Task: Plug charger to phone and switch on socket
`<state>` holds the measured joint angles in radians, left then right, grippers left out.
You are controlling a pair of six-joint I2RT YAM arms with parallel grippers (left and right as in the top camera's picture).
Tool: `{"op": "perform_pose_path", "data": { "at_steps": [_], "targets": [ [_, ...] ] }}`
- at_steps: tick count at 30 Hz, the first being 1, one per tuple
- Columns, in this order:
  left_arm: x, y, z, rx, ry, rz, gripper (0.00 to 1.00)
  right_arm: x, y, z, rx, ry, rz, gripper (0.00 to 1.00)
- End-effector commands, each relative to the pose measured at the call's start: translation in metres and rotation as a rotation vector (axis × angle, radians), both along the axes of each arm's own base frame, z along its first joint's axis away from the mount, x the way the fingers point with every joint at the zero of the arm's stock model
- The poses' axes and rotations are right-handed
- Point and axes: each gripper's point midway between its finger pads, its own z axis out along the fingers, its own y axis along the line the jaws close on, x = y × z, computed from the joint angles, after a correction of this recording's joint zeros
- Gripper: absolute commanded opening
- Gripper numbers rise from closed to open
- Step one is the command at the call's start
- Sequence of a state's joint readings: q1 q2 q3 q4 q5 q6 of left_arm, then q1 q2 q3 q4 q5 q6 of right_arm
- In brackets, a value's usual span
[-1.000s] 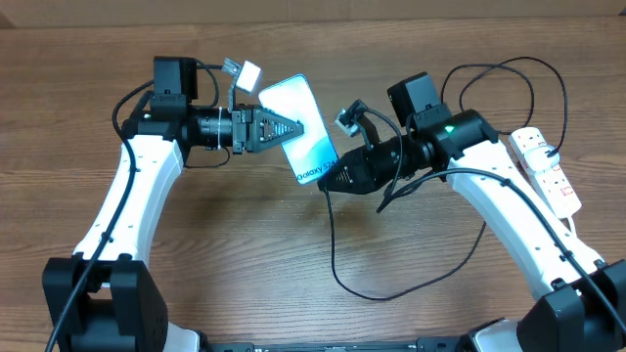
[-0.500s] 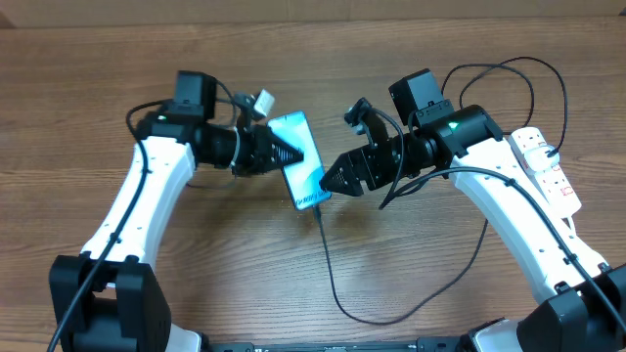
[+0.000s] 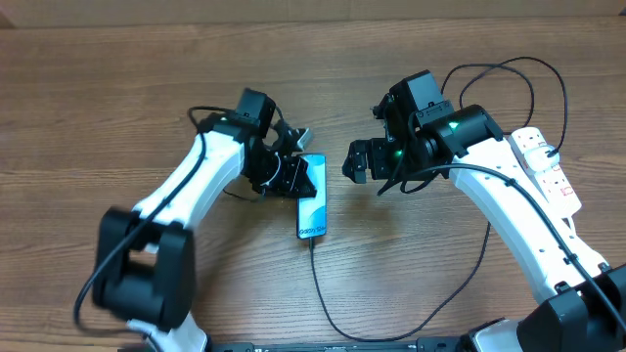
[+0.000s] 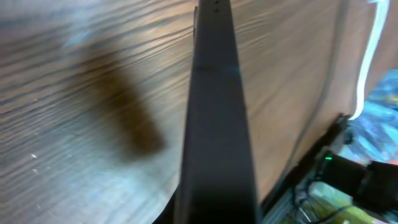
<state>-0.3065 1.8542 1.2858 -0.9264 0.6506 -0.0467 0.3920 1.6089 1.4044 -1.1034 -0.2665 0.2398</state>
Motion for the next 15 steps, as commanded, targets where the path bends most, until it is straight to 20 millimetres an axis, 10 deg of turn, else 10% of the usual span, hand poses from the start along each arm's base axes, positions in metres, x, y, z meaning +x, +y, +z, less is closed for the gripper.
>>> {"op": "perform_pose_path", "data": {
  "at_steps": [1,15],
  "targets": [
    [-0.004,0.010,-0.037,0.042,0.086,-0.019,0.04,0.005,-0.006,0.014,-0.006,-0.040,-0.037,1.00],
    [0.016,0.091,-0.082,0.212,0.171,0.139,0.06,0.001,-0.008,0.008,-0.015,-0.020,-0.038,1.00]
  ]
}}
